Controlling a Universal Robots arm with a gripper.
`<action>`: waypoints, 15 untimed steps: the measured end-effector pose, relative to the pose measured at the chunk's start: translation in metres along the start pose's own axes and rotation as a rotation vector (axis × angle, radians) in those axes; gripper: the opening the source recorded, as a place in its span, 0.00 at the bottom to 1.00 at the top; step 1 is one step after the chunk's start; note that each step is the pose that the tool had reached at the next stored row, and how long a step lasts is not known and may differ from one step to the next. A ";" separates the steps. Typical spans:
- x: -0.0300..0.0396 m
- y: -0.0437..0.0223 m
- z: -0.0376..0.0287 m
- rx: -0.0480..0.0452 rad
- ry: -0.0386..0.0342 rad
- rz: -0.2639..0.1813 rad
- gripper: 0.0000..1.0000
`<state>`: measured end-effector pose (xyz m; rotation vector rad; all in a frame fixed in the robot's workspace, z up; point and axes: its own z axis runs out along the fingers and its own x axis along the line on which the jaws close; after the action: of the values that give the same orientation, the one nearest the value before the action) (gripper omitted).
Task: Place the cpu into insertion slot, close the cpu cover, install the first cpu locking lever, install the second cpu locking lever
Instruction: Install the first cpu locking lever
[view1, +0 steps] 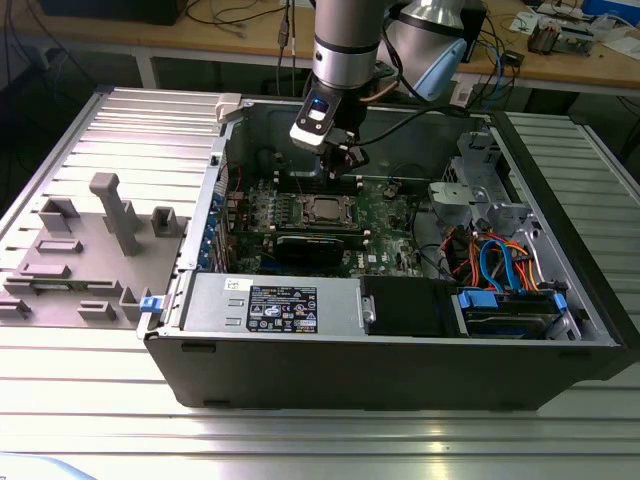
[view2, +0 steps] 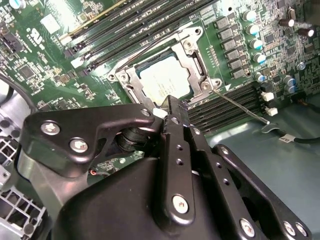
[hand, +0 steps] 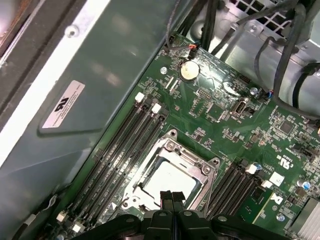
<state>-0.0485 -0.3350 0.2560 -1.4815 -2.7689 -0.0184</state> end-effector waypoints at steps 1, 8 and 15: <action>0.0000 -0.0001 -0.0003 0.0002 -0.0001 -0.001 0.11; 0.0002 -0.0001 -0.0057 0.0006 0.0009 -0.099 0.11; 0.0001 -0.0002 -0.0057 0.0012 0.0018 -0.195 0.11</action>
<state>-0.0487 -0.3351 0.2617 -1.2038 -2.8993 -0.0181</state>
